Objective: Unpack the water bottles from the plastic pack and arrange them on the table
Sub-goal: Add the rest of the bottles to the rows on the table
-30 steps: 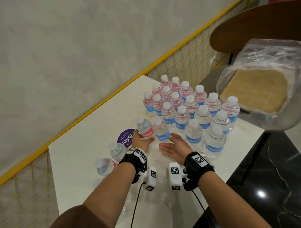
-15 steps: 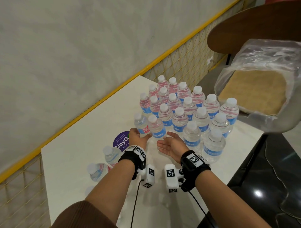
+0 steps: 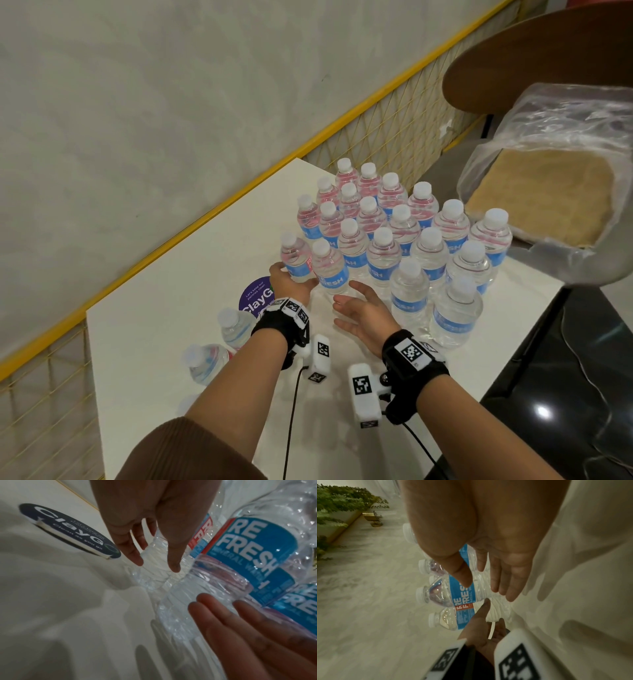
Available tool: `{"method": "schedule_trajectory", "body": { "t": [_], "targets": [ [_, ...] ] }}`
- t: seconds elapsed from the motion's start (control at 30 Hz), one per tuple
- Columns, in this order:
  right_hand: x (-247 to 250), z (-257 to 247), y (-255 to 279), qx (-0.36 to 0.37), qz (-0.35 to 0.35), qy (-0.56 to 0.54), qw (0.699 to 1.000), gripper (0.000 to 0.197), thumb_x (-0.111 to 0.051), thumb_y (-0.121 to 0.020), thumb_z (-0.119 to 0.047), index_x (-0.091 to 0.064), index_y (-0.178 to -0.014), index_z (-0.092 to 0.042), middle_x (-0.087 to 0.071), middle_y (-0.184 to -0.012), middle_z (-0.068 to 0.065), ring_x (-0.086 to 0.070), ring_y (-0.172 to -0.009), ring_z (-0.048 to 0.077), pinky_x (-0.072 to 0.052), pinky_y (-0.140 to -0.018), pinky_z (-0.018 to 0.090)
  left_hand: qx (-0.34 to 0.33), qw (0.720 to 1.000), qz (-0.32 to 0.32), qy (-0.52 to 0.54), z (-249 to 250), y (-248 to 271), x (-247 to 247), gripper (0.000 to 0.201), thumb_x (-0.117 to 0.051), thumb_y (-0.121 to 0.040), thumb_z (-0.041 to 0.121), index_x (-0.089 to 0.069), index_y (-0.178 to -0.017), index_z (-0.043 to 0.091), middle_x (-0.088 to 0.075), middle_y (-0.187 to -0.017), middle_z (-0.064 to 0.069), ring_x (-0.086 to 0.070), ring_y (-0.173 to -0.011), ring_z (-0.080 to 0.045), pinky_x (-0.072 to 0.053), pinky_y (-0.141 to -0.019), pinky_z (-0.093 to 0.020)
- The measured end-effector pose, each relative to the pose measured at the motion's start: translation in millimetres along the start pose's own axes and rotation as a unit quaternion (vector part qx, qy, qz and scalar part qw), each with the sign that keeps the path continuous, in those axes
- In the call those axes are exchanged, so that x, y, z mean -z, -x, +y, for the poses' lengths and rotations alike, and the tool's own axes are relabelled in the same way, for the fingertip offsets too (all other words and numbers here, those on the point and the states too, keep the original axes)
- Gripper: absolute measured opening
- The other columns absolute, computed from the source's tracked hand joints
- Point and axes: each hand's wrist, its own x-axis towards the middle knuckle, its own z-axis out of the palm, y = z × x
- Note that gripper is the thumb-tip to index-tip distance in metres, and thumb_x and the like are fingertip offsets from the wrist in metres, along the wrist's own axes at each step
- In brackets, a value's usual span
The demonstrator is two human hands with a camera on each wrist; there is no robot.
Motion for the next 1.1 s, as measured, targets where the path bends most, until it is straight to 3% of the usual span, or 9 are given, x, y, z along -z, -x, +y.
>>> {"method": "schedule_trajectory", "body": {
  "t": [0.07,0.17,0.33,0.43,0.5,0.67,0.83,0.97,1.1],
  "targets": [
    [-2,0,1,0.001,-0.008,0.013,1.0,0.056,-0.05,-0.09,0.003,-0.036,-0.139,-0.021,-0.053,-0.126,0.016,-0.054,-0.117,0.029,-0.046,-0.097,0.044,0.006,1.0,-0.014,0.007,-3,1,4,0.075,-0.069,-0.075,-0.005,-0.031,-0.139,0.009,-0.045,-0.138,-0.013,-0.052,-0.12,-0.032,-0.044,-0.097,-0.038],
    [-8,-3,-2,0.007,-0.015,0.034,0.999,0.06,-0.048,-0.091,0.002,-0.032,-0.142,-0.023,-0.05,-0.123,0.012,-0.054,-0.109,0.025,-0.045,-0.099,0.044,-0.023,0.999,-0.027,-0.004,-7,5,9,0.064,-0.063,-0.082,0.0,-0.036,-0.139,0.012,-0.05,-0.137,-0.008,-0.051,-0.123,-0.027,-0.043,-0.1,-0.037],
    [-15,-5,-5,0.017,-0.013,0.034,0.999,0.062,-0.047,-0.09,0.003,-0.029,-0.145,-0.02,-0.052,-0.099,0.003,-0.054,-0.1,0.021,-0.044,-0.1,0.043,-0.009,1.0,-0.017,0.004,0,4,12,0.06,-0.078,-0.075,0.021,-0.044,-0.124,0.012,-0.058,-0.122,-0.005,-0.06,-0.097,-0.022,-0.049,-0.09,-0.036],
    [-14,-2,-2,0.036,0.01,0.042,0.998,0.058,-0.05,-0.09,0.002,-0.034,-0.141,-0.02,-0.045,-0.129,0.005,-0.051,-0.119,0.025,-0.045,-0.101,0.043,0.016,1.0,-0.023,0.005,5,3,10,0.067,-0.08,-0.072,0.023,-0.04,-0.125,0.015,-0.057,-0.118,-0.007,-0.06,-0.102,-0.027,-0.05,-0.093,-0.05],
    [-14,0,-1,0.056,0.016,0.054,0.997,0.055,-0.051,-0.089,0.001,-0.036,-0.136,-0.024,-0.039,-0.14,0.001,-0.049,-0.123,0.023,-0.044,-0.103,0.043,0.024,0.999,-0.025,0.011,6,7,9,0.072,-0.077,-0.074,0.015,-0.035,-0.132,0.016,-0.054,-0.119,-0.005,-0.059,-0.103,-0.026,-0.05,-0.095,-0.048],
    [-19,-2,-3,0.067,-0.001,0.121,0.99,0.065,-0.053,-0.088,0.0,-0.033,-0.142,-0.03,-0.034,-0.146,-0.007,-0.043,-0.128,0.019,-0.041,-0.105,0.042,0.01,0.999,-0.037,0.039,6,20,7,0.068,-0.071,-0.077,0.005,-0.036,-0.135,0.016,-0.051,-0.133,-0.007,-0.057,-0.114,-0.031,-0.049,-0.095,-0.042],
    [-22,-1,-3,0.11,0.012,0.228,0.967,0.08,-0.057,-0.085,-0.001,-0.019,-0.149,-0.03,-0.021,-0.15,-0.001,-0.039,-0.131,0.024,-0.048,-0.085,0.031,-0.002,0.998,-0.062,0.033,9,23,14,0.071,-0.074,-0.077,0.01,-0.037,-0.137,0.016,-0.049,-0.137,-0.006,-0.056,-0.117,-0.03,-0.049,-0.093,-0.038],
    [-23,5,-3,0.121,-0.016,0.222,0.967,0.085,-0.055,-0.082,0.005,-0.017,-0.149,-0.031,-0.022,-0.154,-0.002,-0.038,-0.134,0.027,-0.046,-0.098,0.036,-0.012,0.997,-0.066,0.034,7,25,17,0.072,-0.075,-0.078,0.014,-0.037,-0.139,0.016,-0.048,-0.139,-0.006,-0.056,-0.118,-0.029,-0.045,-0.087,-0.031],
    [-19,9,-3,0.101,-0.024,0.241,0.965,0.083,-0.056,-0.084,0.002,-0.017,-0.149,-0.031,-0.023,-0.154,-0.001,-0.043,-0.13,0.026,-0.048,-0.07,0.022,-0.023,0.998,-0.051,0.01,11,27,17,0.069,-0.073,-0.081,0.02,-0.038,-0.14,0.016,-0.05,-0.138,-0.005,-0.057,-0.117,-0.025,-0.044,-0.087,-0.028]
  ]
}}
